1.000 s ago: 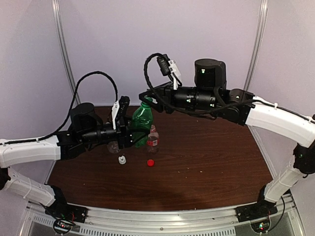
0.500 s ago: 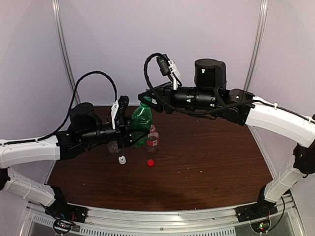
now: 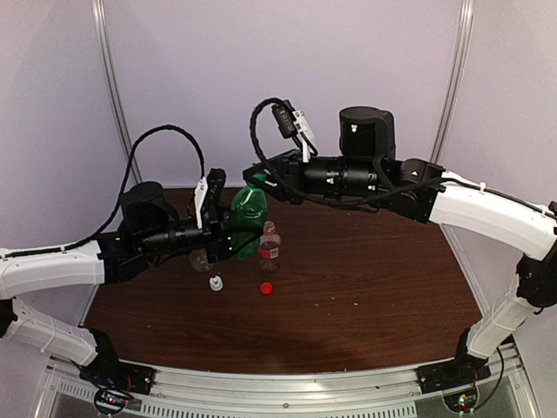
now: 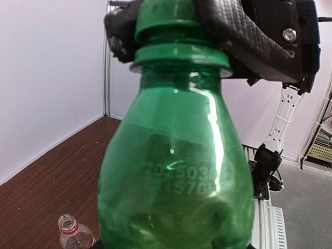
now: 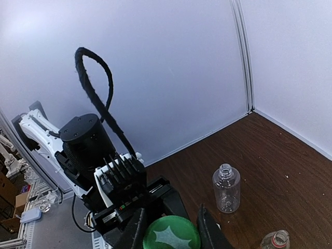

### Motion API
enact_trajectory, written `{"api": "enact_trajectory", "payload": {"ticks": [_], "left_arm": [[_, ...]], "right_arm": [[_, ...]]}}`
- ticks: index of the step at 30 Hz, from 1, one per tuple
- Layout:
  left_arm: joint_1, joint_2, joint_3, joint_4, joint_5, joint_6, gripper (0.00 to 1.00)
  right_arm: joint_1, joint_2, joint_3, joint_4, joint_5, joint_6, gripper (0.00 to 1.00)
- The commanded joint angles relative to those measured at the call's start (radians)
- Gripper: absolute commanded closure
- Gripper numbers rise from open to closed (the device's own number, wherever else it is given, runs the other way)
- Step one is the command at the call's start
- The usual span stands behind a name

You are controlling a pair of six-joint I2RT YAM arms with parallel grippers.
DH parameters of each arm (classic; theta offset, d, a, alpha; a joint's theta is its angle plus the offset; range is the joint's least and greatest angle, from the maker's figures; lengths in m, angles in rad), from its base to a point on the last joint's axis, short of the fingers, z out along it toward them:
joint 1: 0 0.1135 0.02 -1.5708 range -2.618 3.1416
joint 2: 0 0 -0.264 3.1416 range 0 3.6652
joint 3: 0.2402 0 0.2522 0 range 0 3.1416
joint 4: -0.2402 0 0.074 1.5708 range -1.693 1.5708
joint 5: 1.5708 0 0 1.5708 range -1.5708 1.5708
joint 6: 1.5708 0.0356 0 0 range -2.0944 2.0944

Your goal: Unscrew the bottle caps

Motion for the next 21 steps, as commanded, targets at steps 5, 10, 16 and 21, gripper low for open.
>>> {"api": "enact_trajectory", "payload": {"ticks": [5,10,16,21], "left_arm": [[-0.005,-0.028,-0.011,0.040,0.010,0.018,0.76],[-0.005,-0.035,-0.014,0.058,0.142,0.024,0.76],[-0.005,-0.040,-0.033,0.208,0.504,-0.046,0.75],[-0.005,-0.039,-0.037,0.250,0.560,-0.077,0.75]], "right_arm": [[-0.013,-0.014,-0.024,0.064,-0.087,-0.036,0.88],[-0.073,-0.016,-0.025,0.070,-0.301,-0.145,0.93],[-0.117,0.026,0.053,-0.110,-0.734,-0.455,0.88],[-0.147,0.061,0.126,-0.221,-0.859,-0.541,0.83]]}}
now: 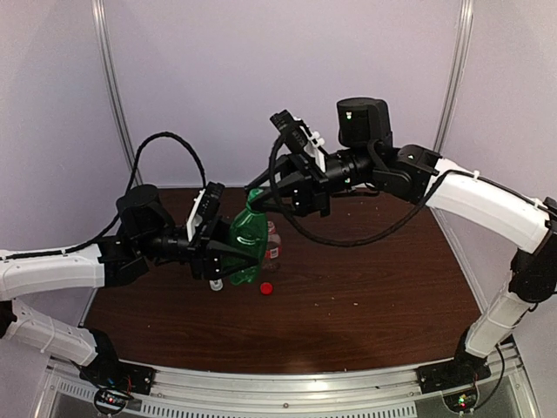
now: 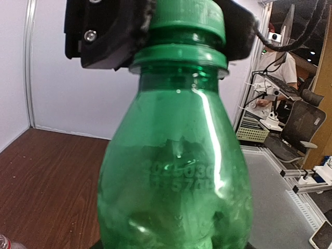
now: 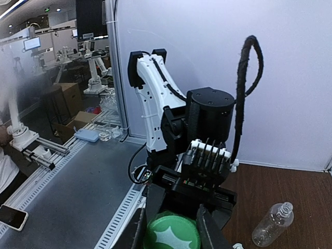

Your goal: Unscrew the bottle caps

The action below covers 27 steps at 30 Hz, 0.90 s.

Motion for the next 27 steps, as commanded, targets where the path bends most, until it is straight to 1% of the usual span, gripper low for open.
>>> {"api": "enact_trajectory", "payload": {"ticks": [1,4,9,12,15,19,20,21,23,27], "left_arm": [[-0.004,-0.028,-0.005,0.168,0.174,-0.015,0.75],[-0.004,-0.018,-0.001,0.161,0.159,-0.014,0.75],[-0.004,-0.003,0.012,0.132,0.107,-0.005,0.75],[-0.004,-0.001,0.020,0.100,0.064,0.014,0.76],[-0.003,0.001,0.030,0.062,0.018,0.032,0.76],[-0.003,0.001,0.039,0.037,-0.044,0.044,0.76],[-0.004,0.001,0.042,0.032,-0.063,0.046,0.76],[-0.004,0.001,0.044,0.025,-0.079,0.048,0.76],[-0.004,0.001,0.050,0.012,-0.109,0.055,0.76],[-0.003,0.004,0.052,0.009,-0.126,0.056,0.76]], "right_arm": [[-0.051,0.011,0.042,-0.123,-0.167,-0.131,0.83],[-0.056,-0.002,0.025,-0.082,-0.131,-0.088,0.80],[-0.056,-0.039,-0.018,0.011,-0.008,0.027,0.69],[-0.055,-0.059,-0.032,0.042,0.038,0.084,0.64],[-0.053,-0.083,-0.054,0.063,0.072,0.126,0.53],[-0.041,-0.116,-0.085,0.066,0.130,0.136,0.41],[-0.037,-0.124,-0.090,0.065,0.154,0.168,0.38],[-0.031,-0.133,-0.097,0.068,0.175,0.182,0.32],[-0.020,-0.150,-0.104,0.069,0.213,0.198,0.30],[-0.013,-0.170,-0.118,0.062,0.283,0.223,0.30]]}}
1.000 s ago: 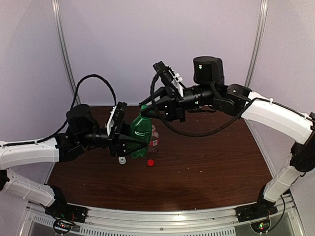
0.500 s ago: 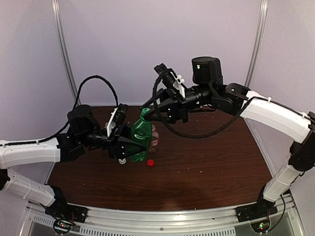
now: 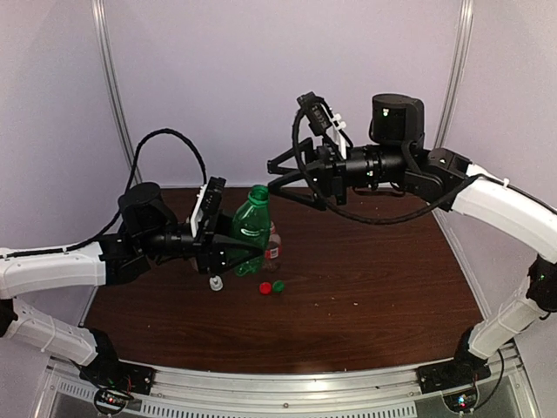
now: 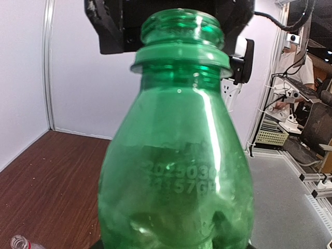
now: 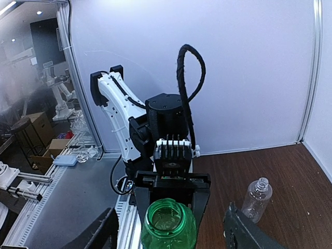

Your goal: Unscrew the bottle caps

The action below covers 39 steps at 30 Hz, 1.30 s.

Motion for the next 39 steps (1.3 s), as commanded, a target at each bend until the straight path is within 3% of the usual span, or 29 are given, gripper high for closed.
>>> {"api": "enact_trajectory", "payload": {"ticks": [1,9,17,33,39], "left_arm": [[-0.001,-0.013,0.036,0.014,-0.056,0.026,0.76],[-0.001,-0.077,-0.006,-0.050,-0.195,0.066,0.76],[-0.002,-0.090,-0.023,-0.088,-0.283,0.107,0.76],[-0.002,-0.014,-0.015,-0.074,-0.312,0.129,0.76],[-0.002,0.007,-0.004,-0.080,-0.331,0.143,0.75]], "right_arm": [[0.009,-0.047,-0.030,0.021,0.145,0.053,0.30],[-0.042,-0.156,-0.208,0.032,0.519,0.131,0.29],[-0.191,-0.227,-0.339,-0.109,0.778,0.190,0.25],[-0.483,-0.257,-0.496,-0.272,0.887,0.220,0.18],[-0.511,-0.231,-0.510,-0.248,0.868,0.225,0.18]]}}
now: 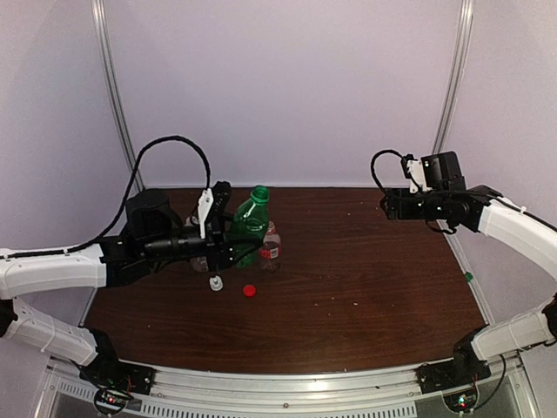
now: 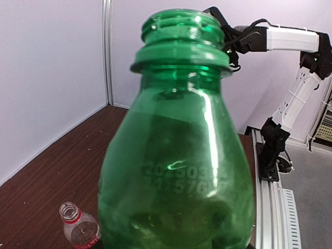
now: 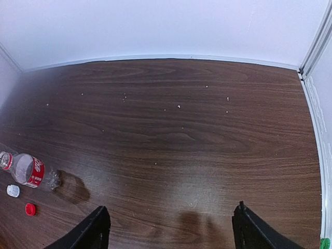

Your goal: Unscrew the bottle caps

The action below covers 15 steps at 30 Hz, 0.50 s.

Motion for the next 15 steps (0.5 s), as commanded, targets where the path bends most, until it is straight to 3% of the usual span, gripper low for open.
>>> {"api": "enact_trajectory", "payload": {"ticks": [1,10,15], "left_arm": [[-0.002,0.014,0.016,0.025,-0.026,0.030,0.75],[-0.002,0.059,0.049,0.048,-0.039,-0.006,0.75],[-0.002,0.107,0.096,0.048,-0.044,-0.015,0.75]], "right_arm": [[-0.008,0.011,-0.021,0.012,0.018,0.015,0.18],[-0.008,-0.042,-0.019,0.024,0.012,0.006,0.16],[-0.013,-0.072,-0.030,0.010,0.083,-0.012,0.15]]}}
